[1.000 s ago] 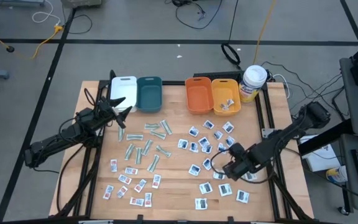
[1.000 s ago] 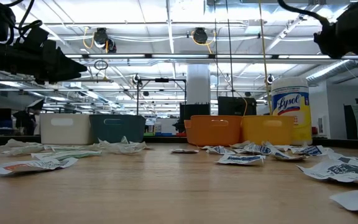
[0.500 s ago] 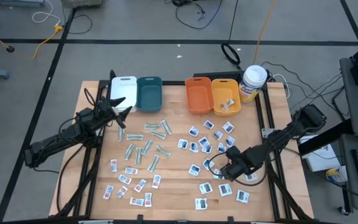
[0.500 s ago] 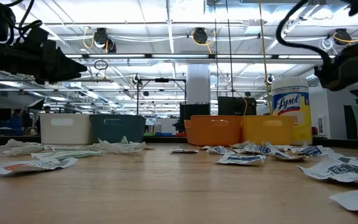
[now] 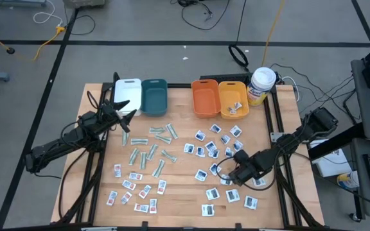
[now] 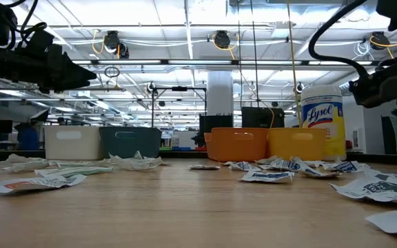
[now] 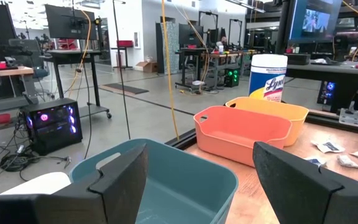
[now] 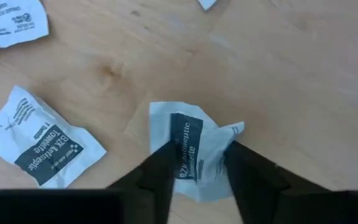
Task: Pick & Place First Aid Supplies
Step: Put the towelette pack into the yellow bin
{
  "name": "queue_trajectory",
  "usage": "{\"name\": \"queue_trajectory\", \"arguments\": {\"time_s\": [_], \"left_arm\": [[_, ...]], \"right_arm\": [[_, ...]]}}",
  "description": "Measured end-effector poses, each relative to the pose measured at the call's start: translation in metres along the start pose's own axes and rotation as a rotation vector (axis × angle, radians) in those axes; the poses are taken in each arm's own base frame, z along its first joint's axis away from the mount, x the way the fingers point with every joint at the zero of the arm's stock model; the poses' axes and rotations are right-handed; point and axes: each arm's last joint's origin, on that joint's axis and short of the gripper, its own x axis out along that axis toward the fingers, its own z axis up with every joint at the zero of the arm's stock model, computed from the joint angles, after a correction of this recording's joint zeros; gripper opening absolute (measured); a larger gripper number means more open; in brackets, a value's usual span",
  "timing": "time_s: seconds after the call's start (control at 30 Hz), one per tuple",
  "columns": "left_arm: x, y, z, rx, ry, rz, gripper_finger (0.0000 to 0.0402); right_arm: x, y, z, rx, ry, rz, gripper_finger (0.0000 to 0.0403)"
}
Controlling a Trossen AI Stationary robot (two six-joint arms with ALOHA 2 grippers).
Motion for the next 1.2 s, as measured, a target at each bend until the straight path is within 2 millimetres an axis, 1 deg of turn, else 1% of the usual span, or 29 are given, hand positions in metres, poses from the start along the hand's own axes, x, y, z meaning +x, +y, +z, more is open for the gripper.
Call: {"name": "queue_trajectory", "arguments": {"time_s": [0.13, 0.17, 0.2, 0.37, 0.5, 0.67, 1.07, 1.2], "left_arm": [[0.0, 0.0, 0.0, 0.0, 0.0, 0.0, 0.0296], [0.0, 0.0, 0.0, 0.0, 0.0, 0.0, 0.0296], [0.0, 0.0, 0.0, 0.0, 0.0, 0.0, 0.0296], [0.0, 0.0, 0.0, 0.0, 0.0, 0.001, 0.0296], [0.0, 0.0, 0.0, 0.0, 0.0, 0.001, 0.0296], [0.0, 0.0, 0.0, 0.0, 0.0, 0.001, 0.0296], [0.0, 0.0, 0.0, 0.0, 0.0, 0.001, 0.0296], [0.0, 0.0, 0.0, 0.0, 0.0, 0.001, 0.0296]], "right_arm": [[0.0, 0.0, 0.0, -0.034, -0.001, 0.005, 0.0036], [-0.001, 0.0, 0.0, -0.052, 0.0, 0.008, 0.002], [-0.001, 0.0, 0.0, -0.078, 0.001, 0.009, 0.0012], [-0.007, -0.004, 0.005, -0.116, 0.014, 0.014, 0.0018], [-0.013, -0.006, 0.013, -0.228, 0.076, 0.053, 0.0007], [-0.024, -0.009, 0.023, -0.316, 0.116, 0.13, 0.0008], [-0.046, -0.023, 0.052, -0.535, 0.068, 0.282, 0.0004], [-0.051, -0.03, 0.061, -0.588, 0.068, 0.294, 0.0004]]}}
